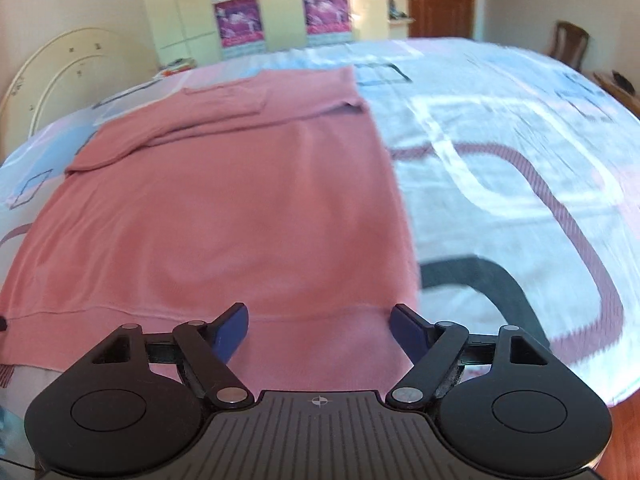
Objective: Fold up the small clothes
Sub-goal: 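Lower both tools to the sweatshirt hem and close on it, then lift the hem with both tools and fold it toward the collar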
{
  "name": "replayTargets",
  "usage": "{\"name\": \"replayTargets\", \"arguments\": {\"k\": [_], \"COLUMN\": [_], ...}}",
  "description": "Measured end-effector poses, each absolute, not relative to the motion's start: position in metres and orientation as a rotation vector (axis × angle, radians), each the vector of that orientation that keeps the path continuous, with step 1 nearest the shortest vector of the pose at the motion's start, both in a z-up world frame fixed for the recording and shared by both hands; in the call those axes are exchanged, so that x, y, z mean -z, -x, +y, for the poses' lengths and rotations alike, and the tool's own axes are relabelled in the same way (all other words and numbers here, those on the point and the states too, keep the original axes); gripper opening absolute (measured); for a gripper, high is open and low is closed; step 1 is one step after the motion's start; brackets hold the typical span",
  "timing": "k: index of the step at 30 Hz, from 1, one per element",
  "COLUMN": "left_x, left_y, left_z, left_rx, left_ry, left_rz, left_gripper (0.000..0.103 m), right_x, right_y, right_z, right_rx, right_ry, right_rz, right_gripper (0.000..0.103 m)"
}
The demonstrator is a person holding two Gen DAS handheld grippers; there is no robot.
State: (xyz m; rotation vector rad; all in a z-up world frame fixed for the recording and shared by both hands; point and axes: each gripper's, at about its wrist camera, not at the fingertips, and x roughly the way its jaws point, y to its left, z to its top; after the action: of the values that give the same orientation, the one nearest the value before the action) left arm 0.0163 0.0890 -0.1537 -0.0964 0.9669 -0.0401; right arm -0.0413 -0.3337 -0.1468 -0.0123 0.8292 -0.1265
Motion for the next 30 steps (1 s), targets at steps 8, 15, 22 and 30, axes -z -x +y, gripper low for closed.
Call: {"name": "replayTargets", "arguments": {"k": [8, 15, 22, 30], "left_x": [0.16, 0.159, 0.148, 0.1], "left_y": [-0.013, -0.02, -0.031, -0.089], "left_z": [0.09, 0.097, 0.101, 0.091], "left_rx": [0.097, 0.14, 0.199, 0.233], "left_ry": [0.123, 0.215, 0.33, 0.385], "left_rz": [0.975, 1.017, 0.997, 0.819], "left_gripper": [0.06, 0.015, 0.006, 0.006], "right_x": [0.159, 0.159, 0.151, 0.101], "right_y": [0.052, 0.046, 0.039, 0.004], "right_z": [-0.354, -0.354, -0.359, -0.358], "right_rx": [0.17, 0.158, 0.111, 0.035], "right_ry": [-0.074, -0.092, -0.173, -0.241], "right_rz": [0.87, 0.889, 0.919, 0.801], "right_gripper": [0.073, 0.053, 0.011, 0.01]}}
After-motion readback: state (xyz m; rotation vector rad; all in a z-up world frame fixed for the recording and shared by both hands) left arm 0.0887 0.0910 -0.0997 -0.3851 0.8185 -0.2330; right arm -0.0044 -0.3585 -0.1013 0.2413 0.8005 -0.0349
